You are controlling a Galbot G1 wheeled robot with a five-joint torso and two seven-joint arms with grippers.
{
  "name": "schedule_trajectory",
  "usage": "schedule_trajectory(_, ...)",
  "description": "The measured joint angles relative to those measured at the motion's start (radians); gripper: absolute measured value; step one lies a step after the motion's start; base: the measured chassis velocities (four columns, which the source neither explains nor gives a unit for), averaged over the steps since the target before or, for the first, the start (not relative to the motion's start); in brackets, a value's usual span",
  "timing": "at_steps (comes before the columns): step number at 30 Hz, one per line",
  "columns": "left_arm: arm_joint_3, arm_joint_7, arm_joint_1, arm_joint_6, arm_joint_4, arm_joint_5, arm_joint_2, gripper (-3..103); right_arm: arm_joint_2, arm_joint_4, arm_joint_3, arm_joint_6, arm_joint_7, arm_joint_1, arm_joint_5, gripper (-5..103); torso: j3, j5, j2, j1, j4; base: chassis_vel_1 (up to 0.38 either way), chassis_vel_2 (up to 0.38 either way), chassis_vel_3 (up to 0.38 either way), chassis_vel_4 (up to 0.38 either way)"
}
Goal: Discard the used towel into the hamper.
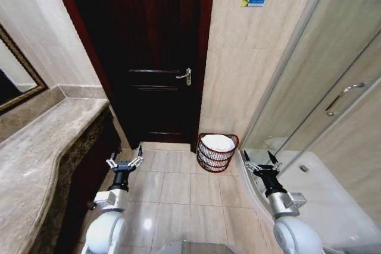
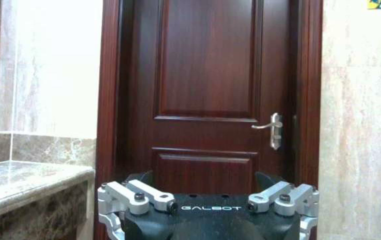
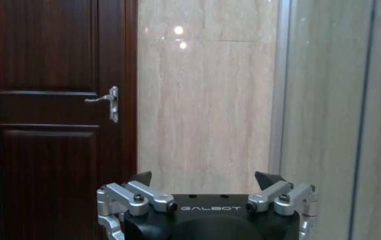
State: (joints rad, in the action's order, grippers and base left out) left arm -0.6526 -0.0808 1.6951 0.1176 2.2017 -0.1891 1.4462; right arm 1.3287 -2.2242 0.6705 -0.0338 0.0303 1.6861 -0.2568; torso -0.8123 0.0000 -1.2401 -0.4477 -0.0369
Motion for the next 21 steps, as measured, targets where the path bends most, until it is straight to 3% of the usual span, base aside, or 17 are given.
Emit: schedule_trajectory(21, -0.002, -0.018, 0.003, 0.007, -0.003, -0.013, 0.009, 100, -0.005, 0.017, 0.000, 0.001, -0.007, -0.011, -0.012, 100, 0.000, -0.0001, 0.000, 0.000, -0.0001, 0.033, -0.032, -0.027, 0.036)
